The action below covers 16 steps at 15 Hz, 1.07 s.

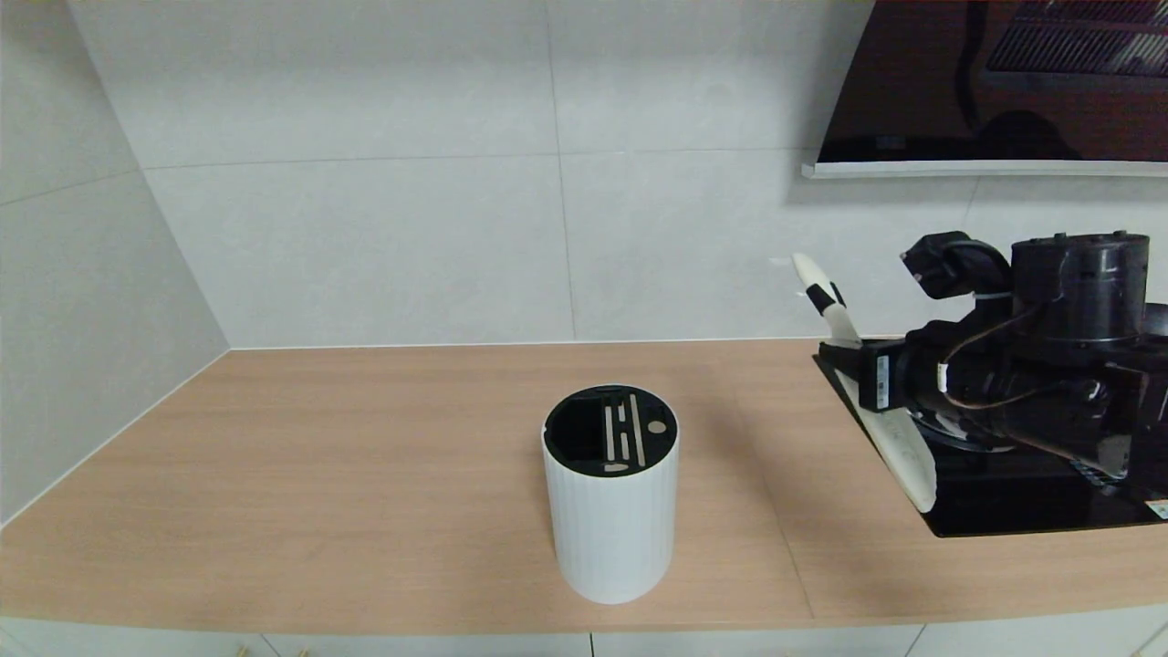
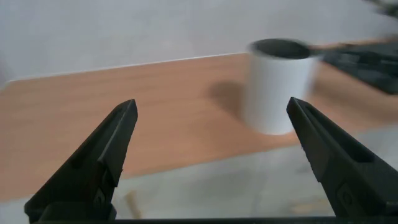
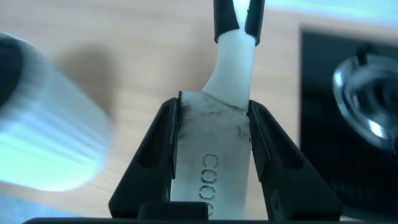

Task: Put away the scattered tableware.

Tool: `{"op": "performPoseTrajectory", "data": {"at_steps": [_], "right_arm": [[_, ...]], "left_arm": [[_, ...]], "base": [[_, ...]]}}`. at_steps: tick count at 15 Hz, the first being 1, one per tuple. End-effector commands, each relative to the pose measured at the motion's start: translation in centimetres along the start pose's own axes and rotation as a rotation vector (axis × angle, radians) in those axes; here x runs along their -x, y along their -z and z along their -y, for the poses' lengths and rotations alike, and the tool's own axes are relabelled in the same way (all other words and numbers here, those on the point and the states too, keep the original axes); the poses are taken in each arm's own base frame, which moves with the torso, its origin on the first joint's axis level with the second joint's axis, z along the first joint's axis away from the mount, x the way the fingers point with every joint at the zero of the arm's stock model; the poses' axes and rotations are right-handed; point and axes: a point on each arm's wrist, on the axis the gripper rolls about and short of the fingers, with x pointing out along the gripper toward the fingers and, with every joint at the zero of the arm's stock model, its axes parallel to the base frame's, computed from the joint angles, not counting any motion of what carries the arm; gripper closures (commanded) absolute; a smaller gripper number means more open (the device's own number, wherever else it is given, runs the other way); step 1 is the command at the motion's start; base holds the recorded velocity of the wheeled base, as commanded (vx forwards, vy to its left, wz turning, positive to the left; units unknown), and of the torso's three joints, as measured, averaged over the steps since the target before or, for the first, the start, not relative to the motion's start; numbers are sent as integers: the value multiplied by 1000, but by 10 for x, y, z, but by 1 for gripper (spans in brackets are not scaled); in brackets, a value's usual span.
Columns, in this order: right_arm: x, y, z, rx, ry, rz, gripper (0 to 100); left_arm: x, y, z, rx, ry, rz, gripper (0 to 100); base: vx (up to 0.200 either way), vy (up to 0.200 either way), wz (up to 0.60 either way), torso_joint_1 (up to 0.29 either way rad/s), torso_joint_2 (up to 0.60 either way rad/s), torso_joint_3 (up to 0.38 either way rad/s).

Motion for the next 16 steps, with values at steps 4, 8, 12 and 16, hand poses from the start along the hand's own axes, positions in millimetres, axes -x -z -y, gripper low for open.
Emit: {"op": "performPoseTrajectory", "data": {"at_steps": [4,8,12,16], "right_arm": [[-3,-12,-38,22,-123,45,100],[16,-8,-71,44,-243,47,100],[28,3,-97,71,-336,21,100],[36,7,-113,80,-392,32,100]], "left_arm": [[-146,-77,-31,121,332,-327,0],[-220,-43,-33,183,471,-349,0],[-255,-36,-3,427,586,-314,0],[-267,-38,10,600,630,-271,0]], "base": [[0,0,0,0,0,0],[0,0,0,0,0,0],[0,0,0,0,0,0],[0,0,0,0,0,0]]}}
